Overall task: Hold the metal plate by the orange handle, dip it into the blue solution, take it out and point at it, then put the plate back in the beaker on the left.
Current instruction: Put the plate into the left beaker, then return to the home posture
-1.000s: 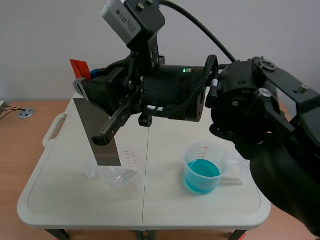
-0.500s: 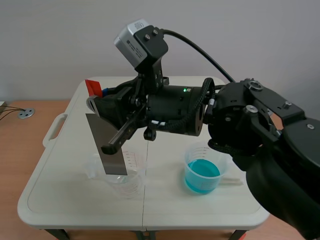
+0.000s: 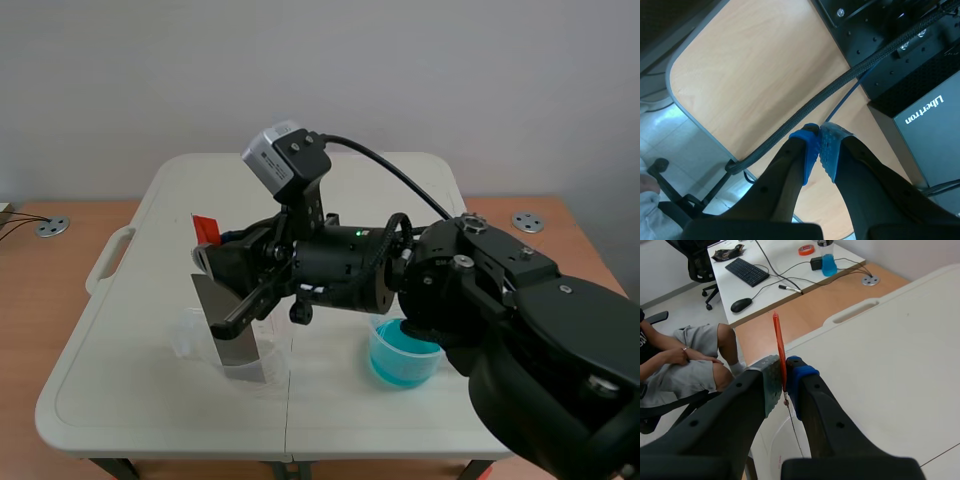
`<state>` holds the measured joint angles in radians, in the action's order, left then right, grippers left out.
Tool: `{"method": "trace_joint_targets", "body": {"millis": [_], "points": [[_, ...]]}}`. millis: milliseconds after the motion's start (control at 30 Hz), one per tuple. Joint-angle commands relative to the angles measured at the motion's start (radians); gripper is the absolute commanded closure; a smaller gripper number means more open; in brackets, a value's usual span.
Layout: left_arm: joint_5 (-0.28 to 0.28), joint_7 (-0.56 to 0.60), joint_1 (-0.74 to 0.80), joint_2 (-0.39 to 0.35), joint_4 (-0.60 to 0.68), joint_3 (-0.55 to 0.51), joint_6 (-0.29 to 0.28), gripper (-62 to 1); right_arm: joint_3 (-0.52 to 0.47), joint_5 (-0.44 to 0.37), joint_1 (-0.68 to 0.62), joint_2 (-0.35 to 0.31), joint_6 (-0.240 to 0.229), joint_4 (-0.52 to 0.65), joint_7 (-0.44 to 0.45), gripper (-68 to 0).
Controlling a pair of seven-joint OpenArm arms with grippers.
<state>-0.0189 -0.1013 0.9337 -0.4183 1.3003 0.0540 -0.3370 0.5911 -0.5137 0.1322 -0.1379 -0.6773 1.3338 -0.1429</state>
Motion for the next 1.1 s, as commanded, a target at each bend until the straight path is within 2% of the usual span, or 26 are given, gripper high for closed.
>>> {"method": "trace_joint_targets", "body": {"millis": [0,200,400,533,567,600,633,667,700,733,933,1067], "points": [[0.003,0.003,0.011,0.002,0.006,0.002,-0.003,-4.2,-0.001,-0.014,0.012,0.011,-0.003,0.003,0.02,-1.3],[0.003,0.003,0.011,0.002,0.006,0.002,-0.002,-4.2,-0.001,-0.01,0.012,0.011,-0.004,-0.009,0.022,-1.9],[0.003,0.003,0.011,0.002,0.006,0.002,-0.002,-4.2,-0.001,-0.01,0.012,0.011,-0.004,-0.009,0.014,-20.5],[-0.011,0.002,0.011,0.002,0.006,0.002,-0.002,-4.4,-0.004,-0.011,0.012,0.011,-0.004,-0.009,0.013,-29.6],[-0.021,-0.003,0.011,0.002,0.006,0.002,-0.002,-6.3,-0.004,-0.011,0.012,0.011,-0.003,-0.009,0.014,-32.4],[-0.033,-0.005,0.011,0.002,0.006,0.002,-0.002,-12.1,-0.004,-0.011,0.012,0.01,-0.003,-0.009,0.014,-35.4],[-0.047,-0.005,0.011,0.002,0.006,0.002,-0.002,-22.2,-0.004,-0.011,0.012,0.01,-0.003,-0.009,0.014,-38.2],[-0.058,-0.006,0.011,0.002,0.006,0.002,-0.002,-36.8,-0.004,-0.011,0.012,0.01,-0.003,-0.009,0.014,-40.9],[-0.055,-0.006,0.011,0.002,0.006,0.002,-0.002,-54.2,-0.004,-0.011,0.012,0.01,-0.003,-0.009,0.014,-43.5],[-0.053,-0.003,0.011,0.002,0.006,0.002,-0.002,-62.3,-0.009,-0.011,0.012,0.01,-0.001,-0.009,0.014,-46.1],[-0.053,0.009,0.01,0.002,0.007,0.002,-0.002,-62.3,-0.053,-0.013,0.012,0.01,0.043,-0.009,0.014,-67.0],[-0.053,0.007,0.01,0.002,0.007,0.002,-0.002,-62.3,-0.102,-0.014,0.012,0.001,0.061,-0.007,0.014,-66.4]]}}
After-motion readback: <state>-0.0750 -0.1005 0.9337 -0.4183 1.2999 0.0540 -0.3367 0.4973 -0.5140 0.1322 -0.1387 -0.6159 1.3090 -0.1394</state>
